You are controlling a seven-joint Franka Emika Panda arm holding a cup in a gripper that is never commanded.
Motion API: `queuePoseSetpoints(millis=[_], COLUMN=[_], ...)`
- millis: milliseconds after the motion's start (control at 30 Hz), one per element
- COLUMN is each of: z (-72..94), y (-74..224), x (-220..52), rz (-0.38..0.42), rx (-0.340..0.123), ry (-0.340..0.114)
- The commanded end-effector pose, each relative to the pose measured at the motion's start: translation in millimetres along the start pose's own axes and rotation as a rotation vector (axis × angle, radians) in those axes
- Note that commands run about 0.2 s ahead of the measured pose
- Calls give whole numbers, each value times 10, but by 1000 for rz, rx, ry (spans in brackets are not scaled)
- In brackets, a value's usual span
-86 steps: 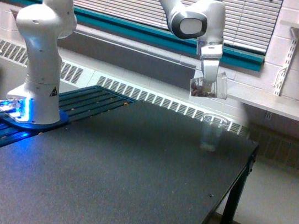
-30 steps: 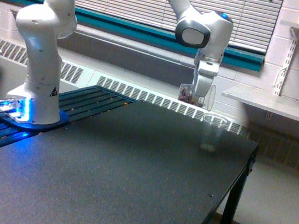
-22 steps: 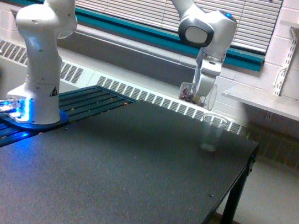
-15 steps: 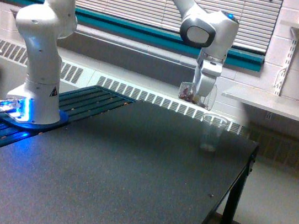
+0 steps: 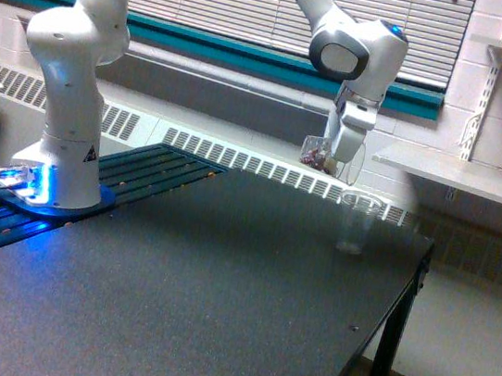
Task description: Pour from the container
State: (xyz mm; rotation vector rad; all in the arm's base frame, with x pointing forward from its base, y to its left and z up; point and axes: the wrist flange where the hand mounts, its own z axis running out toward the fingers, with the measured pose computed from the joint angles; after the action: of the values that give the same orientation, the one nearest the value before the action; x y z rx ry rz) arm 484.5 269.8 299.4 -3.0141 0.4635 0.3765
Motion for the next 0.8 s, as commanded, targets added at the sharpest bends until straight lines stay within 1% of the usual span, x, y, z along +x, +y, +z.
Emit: queuePoseSetpoints(millis=[33,200,800], z=[-39,-29,-42], y=[10,-4,-49], x=[44,46,79], rz=[6,11,19], rx=[-9,-10,-10], ry=[-19,-33,-58])
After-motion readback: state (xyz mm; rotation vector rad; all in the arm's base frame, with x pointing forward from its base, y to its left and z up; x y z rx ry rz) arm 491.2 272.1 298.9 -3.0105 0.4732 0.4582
